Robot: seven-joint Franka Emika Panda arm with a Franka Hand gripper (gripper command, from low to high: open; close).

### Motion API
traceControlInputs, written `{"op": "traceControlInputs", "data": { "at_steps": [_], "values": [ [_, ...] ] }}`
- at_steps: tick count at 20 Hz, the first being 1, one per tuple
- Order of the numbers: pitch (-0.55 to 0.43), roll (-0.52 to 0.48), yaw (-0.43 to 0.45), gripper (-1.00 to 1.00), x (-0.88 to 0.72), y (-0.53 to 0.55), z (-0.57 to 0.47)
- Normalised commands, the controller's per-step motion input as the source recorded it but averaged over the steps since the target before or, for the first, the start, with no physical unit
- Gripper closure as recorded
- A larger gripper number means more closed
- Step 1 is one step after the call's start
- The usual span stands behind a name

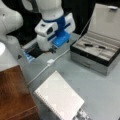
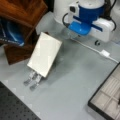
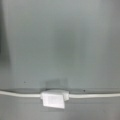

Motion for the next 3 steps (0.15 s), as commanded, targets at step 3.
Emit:
{"op": "traceControlInputs", "data": {
  "at_steps": [3],
  "values": [
    [0.181,-0.124,0.128,-1.0,0.33,-0.15,0.09]
  ]
}}
